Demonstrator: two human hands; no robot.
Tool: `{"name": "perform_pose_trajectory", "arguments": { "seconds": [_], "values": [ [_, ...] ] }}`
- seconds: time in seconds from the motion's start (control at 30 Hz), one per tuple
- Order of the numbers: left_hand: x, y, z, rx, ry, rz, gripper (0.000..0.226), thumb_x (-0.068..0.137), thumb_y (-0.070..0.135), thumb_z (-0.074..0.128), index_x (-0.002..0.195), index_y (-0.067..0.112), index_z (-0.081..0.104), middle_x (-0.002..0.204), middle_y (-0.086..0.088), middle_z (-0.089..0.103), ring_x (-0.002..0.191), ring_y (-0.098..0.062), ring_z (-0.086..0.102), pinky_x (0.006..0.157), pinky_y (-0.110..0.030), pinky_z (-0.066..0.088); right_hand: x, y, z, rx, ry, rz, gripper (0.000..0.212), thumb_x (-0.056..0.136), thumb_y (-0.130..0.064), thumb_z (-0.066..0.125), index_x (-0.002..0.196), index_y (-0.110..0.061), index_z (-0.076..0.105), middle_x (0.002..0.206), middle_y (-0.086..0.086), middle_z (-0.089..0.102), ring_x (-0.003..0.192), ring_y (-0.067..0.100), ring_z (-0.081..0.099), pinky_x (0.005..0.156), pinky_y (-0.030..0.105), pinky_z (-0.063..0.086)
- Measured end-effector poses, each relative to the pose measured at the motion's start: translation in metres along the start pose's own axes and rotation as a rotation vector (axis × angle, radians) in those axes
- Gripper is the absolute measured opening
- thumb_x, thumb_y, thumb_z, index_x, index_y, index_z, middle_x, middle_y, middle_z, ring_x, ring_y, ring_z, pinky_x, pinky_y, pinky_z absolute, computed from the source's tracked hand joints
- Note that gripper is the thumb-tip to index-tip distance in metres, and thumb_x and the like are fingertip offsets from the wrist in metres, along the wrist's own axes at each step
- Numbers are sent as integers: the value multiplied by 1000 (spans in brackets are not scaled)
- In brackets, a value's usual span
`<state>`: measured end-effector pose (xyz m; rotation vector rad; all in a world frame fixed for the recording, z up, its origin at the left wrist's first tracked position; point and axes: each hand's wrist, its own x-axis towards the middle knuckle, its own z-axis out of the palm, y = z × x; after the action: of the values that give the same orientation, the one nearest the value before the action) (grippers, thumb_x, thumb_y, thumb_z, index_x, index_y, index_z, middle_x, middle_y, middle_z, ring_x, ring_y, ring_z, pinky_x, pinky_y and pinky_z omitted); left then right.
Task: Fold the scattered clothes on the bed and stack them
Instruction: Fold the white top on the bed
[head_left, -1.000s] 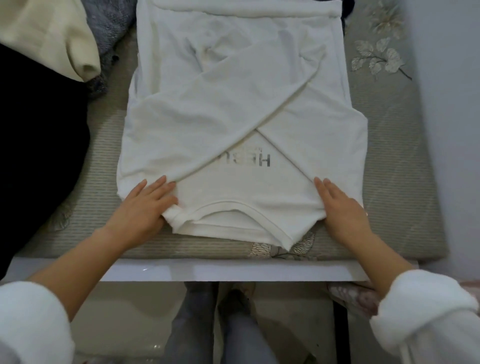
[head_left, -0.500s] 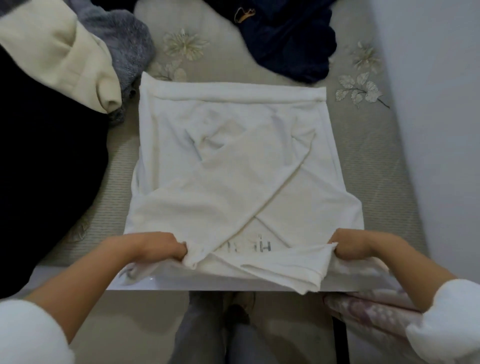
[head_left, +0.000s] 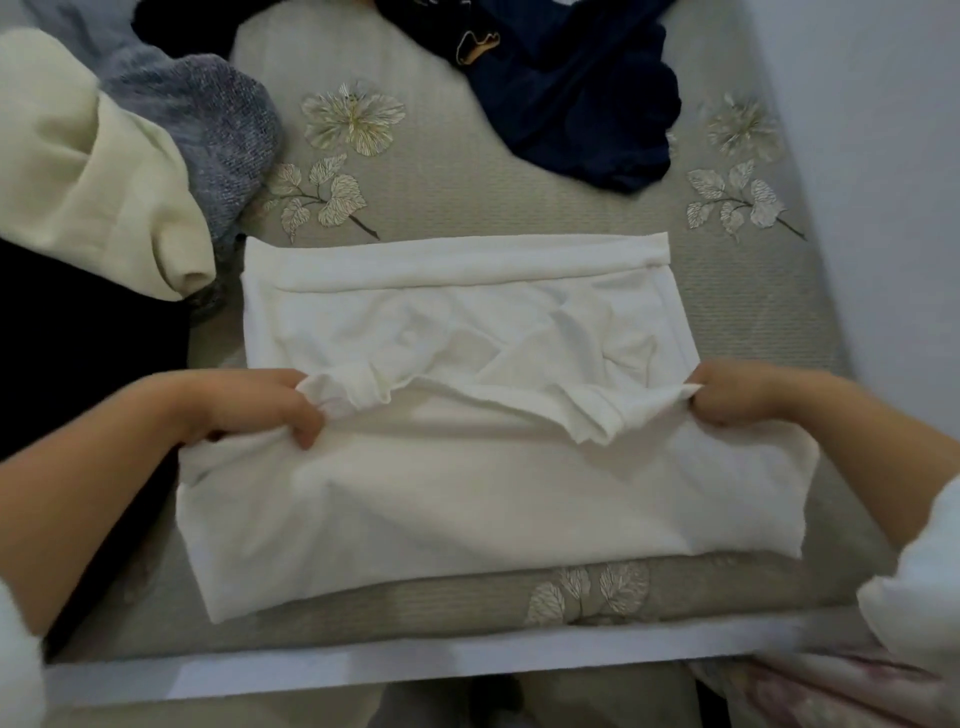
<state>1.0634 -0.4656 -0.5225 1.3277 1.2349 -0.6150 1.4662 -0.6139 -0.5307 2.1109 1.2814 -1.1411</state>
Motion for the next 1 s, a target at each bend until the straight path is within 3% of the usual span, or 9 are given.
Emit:
{"name": "perform_pose_trajectory", "arguments": {
  "seconds": [0.13,0.23,0.3,0.43,0.5,0.63,0.77,0.9,1.0],
  "values": [
    [26,33,-57,16,206,135,67,26,30,64,88,8,70,88,-17,72,82,-36,69,80,-48,55,33,-24,-55,-65,144,30,12,75,-9,53,63,-7,52,71,11,57,74,27,54,55,27,35],
    [55,47,-96,40,451,257,41,45,33,70,82,15,69,84,-10,72,75,-24,68,72,-36,54,68,-32,-78,-50,468,25,24,82,-22,50,85,-3,64,99,22,65,92,35,57,75,34,44],
    [83,45,-111,58,725,297,23,72,31,72,92,22,63,99,-8,70,90,-26,65,81,-36,48,84,-38,-73,-42,684,88,35,86,-23,54,118,-10,59,124,19,58,114,36,51,98,45,38],
    [121,12,-78,301,977,320,53,87,26,61,134,9,44,138,-19,46,128,-37,39,106,-49,32,103,-55,-21,0,726,81,60,93,-31,50,147,-16,28,158,6,20,145,24,16,114,50,9],
    [128,-7,-40,415,987,402,55,90,35,45,138,8,39,150,-20,32,139,-36,25,111,-53,22,105,-62,16,33,711,31,61,95,-40,39,150,-19,24,161,2,11,148,20,6,115,46,4],
    [131,-30,32,492,841,405,60,93,48,19,149,27,24,161,-4,4,148,-21,-5,116,-47,1,102,-79,67,33,688,-128,68,90,-53,17,152,-25,17,162,-1,8,149,17,0,116,41,1],
    [135,-40,52,530,846,279,62,94,53,10,151,31,19,161,0,0,147,-19,-6,117,-45,-2,109,-85,85,-54,676,-221,60,96,-52,18,152,-32,15,162,-2,5,149,20,-5,117,41,-3],
    [128,-24,63,452,858,189,66,92,53,6,153,28,10,161,-4,-4,147,-19,-11,117,-42,-8,102,-97,90,-24,706,-211,60,98,-45,22,153,-24,14,162,4,7,148,23,-3,118,43,-5],
    [118,7,103,387,837,272,63,94,51,8,153,27,6,161,-4,-6,146,-15,-15,115,-34,-14,81,-117,117,-28,686,-384,58,98,-40,28,152,-19,22,160,6,14,149,24,6,118,45,4]
  ]
}}
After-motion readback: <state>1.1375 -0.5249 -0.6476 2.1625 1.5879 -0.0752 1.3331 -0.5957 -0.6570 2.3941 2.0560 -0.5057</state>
